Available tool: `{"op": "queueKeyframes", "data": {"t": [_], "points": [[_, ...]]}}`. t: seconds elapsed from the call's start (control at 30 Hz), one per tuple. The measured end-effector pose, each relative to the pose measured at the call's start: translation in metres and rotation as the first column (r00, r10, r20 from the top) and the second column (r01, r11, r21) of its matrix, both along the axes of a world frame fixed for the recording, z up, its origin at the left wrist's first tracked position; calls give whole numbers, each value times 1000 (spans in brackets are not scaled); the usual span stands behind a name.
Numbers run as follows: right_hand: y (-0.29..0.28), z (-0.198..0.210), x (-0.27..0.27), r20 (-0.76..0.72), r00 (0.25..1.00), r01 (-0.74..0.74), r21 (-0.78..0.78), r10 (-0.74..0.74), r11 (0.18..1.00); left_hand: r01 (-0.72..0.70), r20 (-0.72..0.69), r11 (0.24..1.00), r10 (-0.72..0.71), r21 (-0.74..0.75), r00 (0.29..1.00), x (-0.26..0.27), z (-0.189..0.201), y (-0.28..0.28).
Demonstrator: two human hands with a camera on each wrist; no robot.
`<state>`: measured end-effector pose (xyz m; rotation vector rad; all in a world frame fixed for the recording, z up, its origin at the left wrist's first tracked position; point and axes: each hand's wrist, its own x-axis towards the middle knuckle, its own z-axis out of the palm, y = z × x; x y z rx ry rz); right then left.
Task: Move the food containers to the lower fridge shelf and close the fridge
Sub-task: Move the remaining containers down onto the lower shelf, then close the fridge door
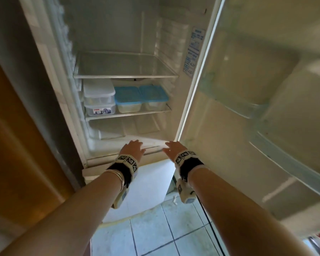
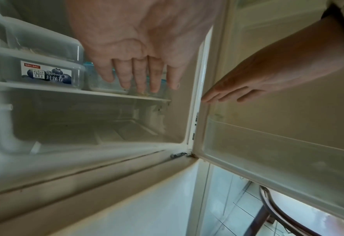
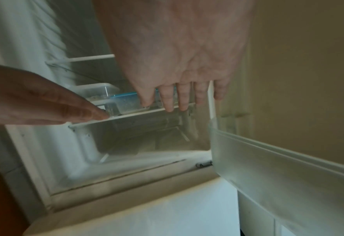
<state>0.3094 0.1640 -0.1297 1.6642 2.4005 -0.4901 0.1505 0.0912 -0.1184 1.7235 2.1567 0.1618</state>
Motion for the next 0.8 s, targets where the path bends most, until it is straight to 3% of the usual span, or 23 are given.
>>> {"op": "queueKeyframes", "data": {"t": [0.13,0.37,0.57,0.8], "points": [[-31,-9,33,-40,999,5,33,-3,999,-48,22,998,48,36,999,34,-4,-33],[-86,-16,97,29,999,-45,1,45,999,-172,75,982,166,75,983,98,-23,-94],[-140,-18,149,2,999,-50,-2,50,999,-193,74,980,189,42,979,150,-30,-145],[-191,-6,183,-45,997,56,9,-56,998,-171,75,984,168,45,983,175,-25,-176]]}}
